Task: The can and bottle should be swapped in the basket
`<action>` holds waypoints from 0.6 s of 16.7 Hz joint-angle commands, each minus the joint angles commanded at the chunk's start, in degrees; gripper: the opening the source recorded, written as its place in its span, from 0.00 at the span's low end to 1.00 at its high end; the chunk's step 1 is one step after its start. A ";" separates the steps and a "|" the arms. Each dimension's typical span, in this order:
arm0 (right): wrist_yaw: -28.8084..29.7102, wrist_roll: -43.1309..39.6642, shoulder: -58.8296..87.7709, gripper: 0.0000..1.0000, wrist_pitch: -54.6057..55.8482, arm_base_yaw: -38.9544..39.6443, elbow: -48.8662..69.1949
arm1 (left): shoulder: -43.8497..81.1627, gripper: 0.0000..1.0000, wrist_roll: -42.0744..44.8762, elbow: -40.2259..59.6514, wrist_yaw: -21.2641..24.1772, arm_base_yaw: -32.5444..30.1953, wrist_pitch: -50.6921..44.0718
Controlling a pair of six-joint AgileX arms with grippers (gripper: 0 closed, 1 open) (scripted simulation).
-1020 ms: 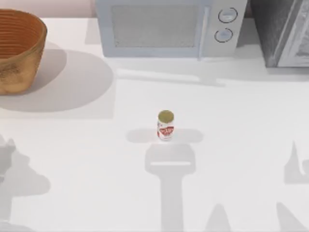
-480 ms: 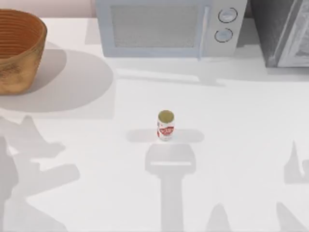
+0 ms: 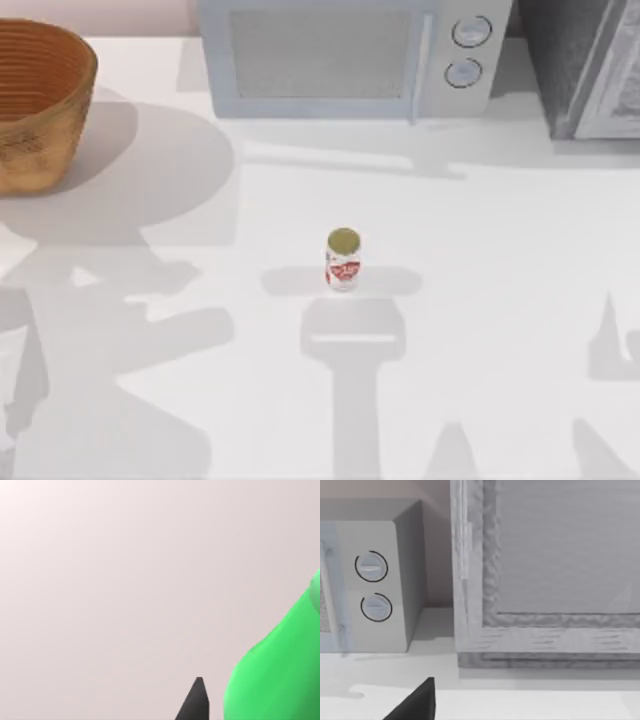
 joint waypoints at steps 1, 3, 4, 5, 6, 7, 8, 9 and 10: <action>0.00 0.00 0.00 1.00 0.00 0.00 0.00 | -0.48 0.00 0.11 1.27 -0.16 -0.58 -2.02; 0.00 0.00 0.00 1.00 0.00 0.00 0.00 | -1.40 0.00 0.56 3.71 -0.40 -1.72 -5.75; 0.00 0.00 0.00 1.00 0.00 0.00 0.00 | -1.87 0.00 0.92 4.82 -0.52 -2.23 -7.84; 0.00 0.00 0.00 1.00 0.00 0.00 0.00 | -2.36 0.00 1.32 5.89 -0.66 -2.72 -10.16; 0.00 0.00 0.00 1.00 0.00 0.00 0.00 | -2.88 0.00 1.74 6.90 -0.83 -3.17 -12.71; 0.00 0.00 0.00 1.00 0.00 0.00 0.00 | -3.41 0.00 2.17 7.85 -0.99 -3.62 -15.85; 0.00 0.00 0.00 1.00 0.00 0.00 0.00 | -3.95 0.00 2.56 8.78 -1.11 -4.11 -19.32; 0.00 0.00 0.00 1.00 0.00 0.00 0.00 | -4.50 0.00 2.91 9.68 -1.21 -4.65 -23.12; 0.00 0.00 0.00 1.00 0.00 0.00 0.00 | -5.07 0.00 3.13 10.56 -1.20 -5.30 -27.51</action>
